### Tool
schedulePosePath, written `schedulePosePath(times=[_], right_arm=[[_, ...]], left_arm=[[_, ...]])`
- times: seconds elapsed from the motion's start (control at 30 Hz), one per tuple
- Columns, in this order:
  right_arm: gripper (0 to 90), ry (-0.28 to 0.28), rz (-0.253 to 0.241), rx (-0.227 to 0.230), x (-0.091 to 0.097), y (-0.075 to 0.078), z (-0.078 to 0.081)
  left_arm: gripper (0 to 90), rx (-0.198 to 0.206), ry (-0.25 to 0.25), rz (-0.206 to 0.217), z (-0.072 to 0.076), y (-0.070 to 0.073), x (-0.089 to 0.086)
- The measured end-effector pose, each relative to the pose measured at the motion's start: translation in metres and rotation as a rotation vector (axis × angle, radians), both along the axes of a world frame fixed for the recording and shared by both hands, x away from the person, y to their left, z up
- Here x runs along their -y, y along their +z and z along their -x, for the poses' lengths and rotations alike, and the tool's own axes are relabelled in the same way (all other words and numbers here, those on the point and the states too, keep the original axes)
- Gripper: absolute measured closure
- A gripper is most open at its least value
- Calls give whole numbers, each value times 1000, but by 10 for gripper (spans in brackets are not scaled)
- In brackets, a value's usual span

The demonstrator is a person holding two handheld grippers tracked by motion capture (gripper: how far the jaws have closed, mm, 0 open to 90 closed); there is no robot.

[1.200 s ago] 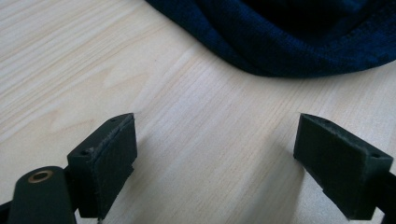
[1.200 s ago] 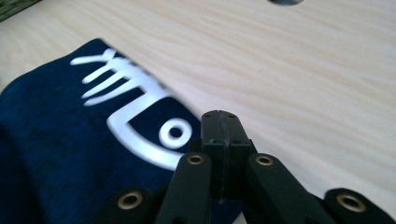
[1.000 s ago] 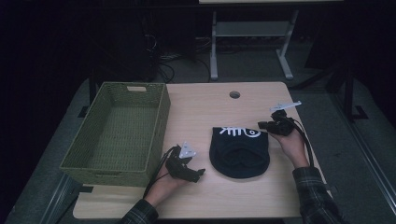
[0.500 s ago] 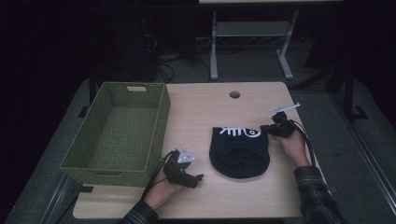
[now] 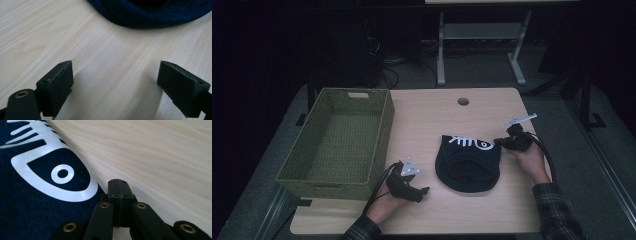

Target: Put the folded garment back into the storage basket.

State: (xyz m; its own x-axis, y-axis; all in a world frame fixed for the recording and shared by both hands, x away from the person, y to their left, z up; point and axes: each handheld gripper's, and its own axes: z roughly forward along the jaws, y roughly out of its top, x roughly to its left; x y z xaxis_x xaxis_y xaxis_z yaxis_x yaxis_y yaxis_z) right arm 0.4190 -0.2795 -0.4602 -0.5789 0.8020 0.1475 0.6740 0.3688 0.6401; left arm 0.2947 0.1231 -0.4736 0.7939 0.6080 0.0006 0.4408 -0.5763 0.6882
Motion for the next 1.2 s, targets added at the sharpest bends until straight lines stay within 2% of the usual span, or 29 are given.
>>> schedulePosePath(times=[0.57,1.2], right_arm=[[900,36,15,7,5,4,28],[900,86,-8,3,4,2,63]], left_arm=[[125,4,1,7,0,-1,0],[125,0,-2,-2,0,0,0]])
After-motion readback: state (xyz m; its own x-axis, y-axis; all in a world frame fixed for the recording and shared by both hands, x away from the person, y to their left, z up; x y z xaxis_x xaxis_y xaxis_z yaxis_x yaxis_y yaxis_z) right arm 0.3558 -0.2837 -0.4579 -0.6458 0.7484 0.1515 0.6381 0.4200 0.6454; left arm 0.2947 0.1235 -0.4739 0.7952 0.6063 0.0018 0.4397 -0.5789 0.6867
